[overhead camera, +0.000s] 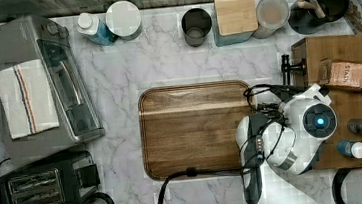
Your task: Open the drawer.
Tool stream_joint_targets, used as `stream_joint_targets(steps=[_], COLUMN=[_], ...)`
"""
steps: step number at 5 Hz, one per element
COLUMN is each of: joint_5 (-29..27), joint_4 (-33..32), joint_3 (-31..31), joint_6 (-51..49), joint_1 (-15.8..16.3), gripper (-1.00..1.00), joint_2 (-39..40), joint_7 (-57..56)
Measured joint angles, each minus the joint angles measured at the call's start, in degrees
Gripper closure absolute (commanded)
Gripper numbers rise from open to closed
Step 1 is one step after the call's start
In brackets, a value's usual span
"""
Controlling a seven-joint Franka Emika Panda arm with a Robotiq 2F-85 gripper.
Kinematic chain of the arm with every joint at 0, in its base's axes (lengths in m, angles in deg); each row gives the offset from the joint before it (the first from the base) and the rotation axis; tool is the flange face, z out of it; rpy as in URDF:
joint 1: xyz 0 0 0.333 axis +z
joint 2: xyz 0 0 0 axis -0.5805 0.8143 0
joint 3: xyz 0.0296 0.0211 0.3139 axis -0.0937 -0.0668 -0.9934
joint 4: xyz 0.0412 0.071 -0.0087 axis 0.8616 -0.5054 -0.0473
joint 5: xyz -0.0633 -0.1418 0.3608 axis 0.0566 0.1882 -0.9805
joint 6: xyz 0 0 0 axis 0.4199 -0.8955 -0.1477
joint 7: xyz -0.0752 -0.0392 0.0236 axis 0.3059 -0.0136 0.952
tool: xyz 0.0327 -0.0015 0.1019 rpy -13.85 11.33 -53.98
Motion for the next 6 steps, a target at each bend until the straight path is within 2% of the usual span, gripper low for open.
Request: stream_joint_targets(steps=[3,4,5,6], joint_5=[-0.5,-1.0,-3.3,-3.1], joint_4=[2.6,2.9,3.0,2.0], joint_3=[-0.1,-3.0,-4.2,-4.5], joint_6=[-5.1,-6.9,-8.8,-7.2], joint_1=[-0.2,-2.5,-2.8,-1.3], gripper=[-1.00,-1.00,-1.00,-1.00], joint_2=[1.6,1.5,1.0,0.7], joint_7=[-1.6,-6.0,-7.2,-0.6])
